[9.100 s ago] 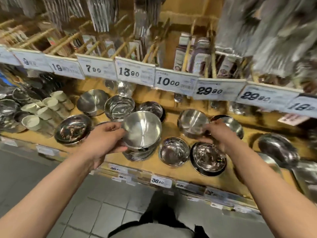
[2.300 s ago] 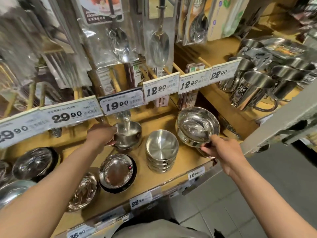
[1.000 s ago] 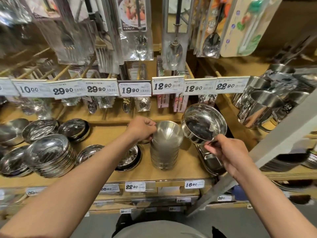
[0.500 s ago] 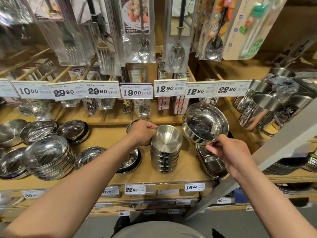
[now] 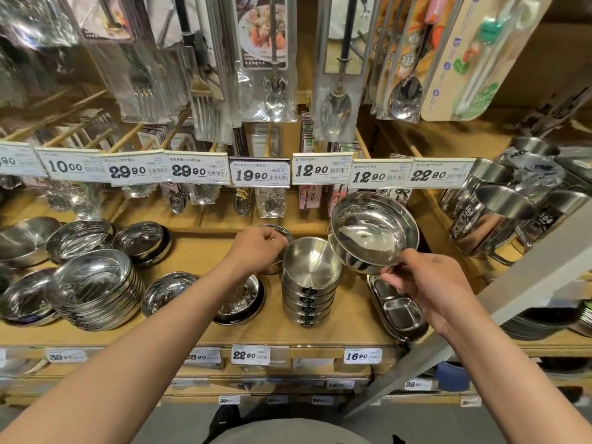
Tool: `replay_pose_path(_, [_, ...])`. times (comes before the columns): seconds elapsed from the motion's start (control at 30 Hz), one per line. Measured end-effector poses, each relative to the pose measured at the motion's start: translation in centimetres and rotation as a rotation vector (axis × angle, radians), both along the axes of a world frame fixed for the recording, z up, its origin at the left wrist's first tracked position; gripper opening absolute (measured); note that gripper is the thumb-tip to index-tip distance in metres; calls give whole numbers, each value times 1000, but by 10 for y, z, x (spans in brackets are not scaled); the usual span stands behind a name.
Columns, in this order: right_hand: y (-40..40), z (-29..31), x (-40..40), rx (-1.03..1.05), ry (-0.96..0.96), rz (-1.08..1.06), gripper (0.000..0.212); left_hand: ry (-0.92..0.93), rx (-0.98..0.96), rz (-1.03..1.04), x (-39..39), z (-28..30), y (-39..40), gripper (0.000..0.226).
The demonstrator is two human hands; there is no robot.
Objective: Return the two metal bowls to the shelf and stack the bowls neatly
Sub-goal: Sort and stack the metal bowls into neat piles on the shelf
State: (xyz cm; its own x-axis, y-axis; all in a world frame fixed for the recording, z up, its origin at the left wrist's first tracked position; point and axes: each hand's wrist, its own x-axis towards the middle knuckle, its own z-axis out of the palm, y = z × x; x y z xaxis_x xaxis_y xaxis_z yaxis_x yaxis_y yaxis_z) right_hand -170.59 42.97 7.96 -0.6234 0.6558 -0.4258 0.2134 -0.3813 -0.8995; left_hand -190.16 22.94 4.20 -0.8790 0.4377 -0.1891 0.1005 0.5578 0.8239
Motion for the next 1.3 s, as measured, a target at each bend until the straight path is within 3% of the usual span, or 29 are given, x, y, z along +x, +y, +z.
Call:
replay_pose_path(0.2, [-16,20,-9,78,-8,159,18,32,75,104,5,26,-53,17])
replay_pose_path(0.37, [-54,26,-33,105,17,334,12,-267,340,218,23,45,-99,15])
replay_pose_path(0.5, [-93,23,-56,214,-9,530,14,-453,466,193,39,57,-127,37])
replay_pose_path(0.87, [-192,-20,-96,-5,-126,745,12,-459,537,408,65,31,-219,53])
replay_pose_path(1.13, [-277,1,-133,122,-115,919,8,-465,608,548,38,19,-308,11])
replay_pose_path(1.3, [-361,-5,-176,50,-146,880,25,-435,596,531,-2,15,-390,20])
